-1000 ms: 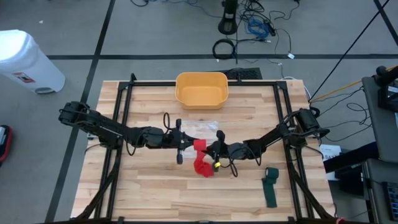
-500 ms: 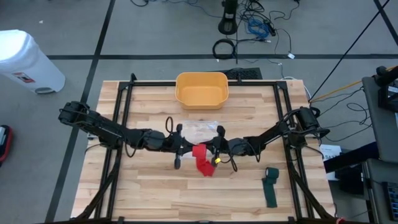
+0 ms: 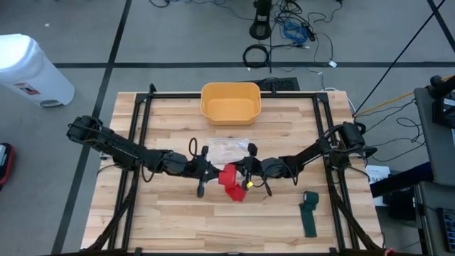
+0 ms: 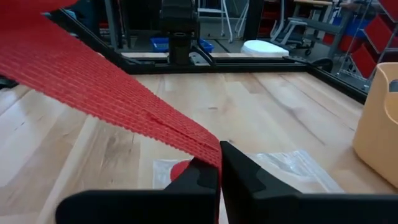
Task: Roll bandage
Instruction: Roll the red bandage
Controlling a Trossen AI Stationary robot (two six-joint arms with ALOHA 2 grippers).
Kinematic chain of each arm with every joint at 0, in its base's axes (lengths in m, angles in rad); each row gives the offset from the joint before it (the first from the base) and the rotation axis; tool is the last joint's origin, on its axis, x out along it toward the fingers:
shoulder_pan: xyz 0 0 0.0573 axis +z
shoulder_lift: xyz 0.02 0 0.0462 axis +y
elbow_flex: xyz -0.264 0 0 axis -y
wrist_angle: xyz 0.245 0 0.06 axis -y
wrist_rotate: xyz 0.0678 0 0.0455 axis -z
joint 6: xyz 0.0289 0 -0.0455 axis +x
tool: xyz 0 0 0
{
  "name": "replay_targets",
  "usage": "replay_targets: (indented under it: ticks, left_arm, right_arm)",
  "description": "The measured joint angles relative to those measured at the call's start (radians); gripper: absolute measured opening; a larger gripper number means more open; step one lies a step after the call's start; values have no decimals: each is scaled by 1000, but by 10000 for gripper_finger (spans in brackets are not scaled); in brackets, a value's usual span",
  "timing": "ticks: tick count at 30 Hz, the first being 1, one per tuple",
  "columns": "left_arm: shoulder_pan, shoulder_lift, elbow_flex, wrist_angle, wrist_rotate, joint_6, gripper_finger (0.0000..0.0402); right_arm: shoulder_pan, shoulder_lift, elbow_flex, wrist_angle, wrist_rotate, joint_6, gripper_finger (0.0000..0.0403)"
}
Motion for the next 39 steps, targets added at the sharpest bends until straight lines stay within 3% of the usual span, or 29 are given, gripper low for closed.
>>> replay_targets:
  ticks: [14,34,39]
  left_arm:
    - [-53,1,-17,-21,-58,-26,13]
    - [-50,105,-17,30,-22,-77,13]
    - [-43,147,-16,63,-7,-78,13]
  right_arm:
    - [-31,-125,-69,-7,-13,-38,0]
    - [-74,-142,-70,29,-38,-134,0]
    - [-89,-181,-70,22,-89,-169,0]
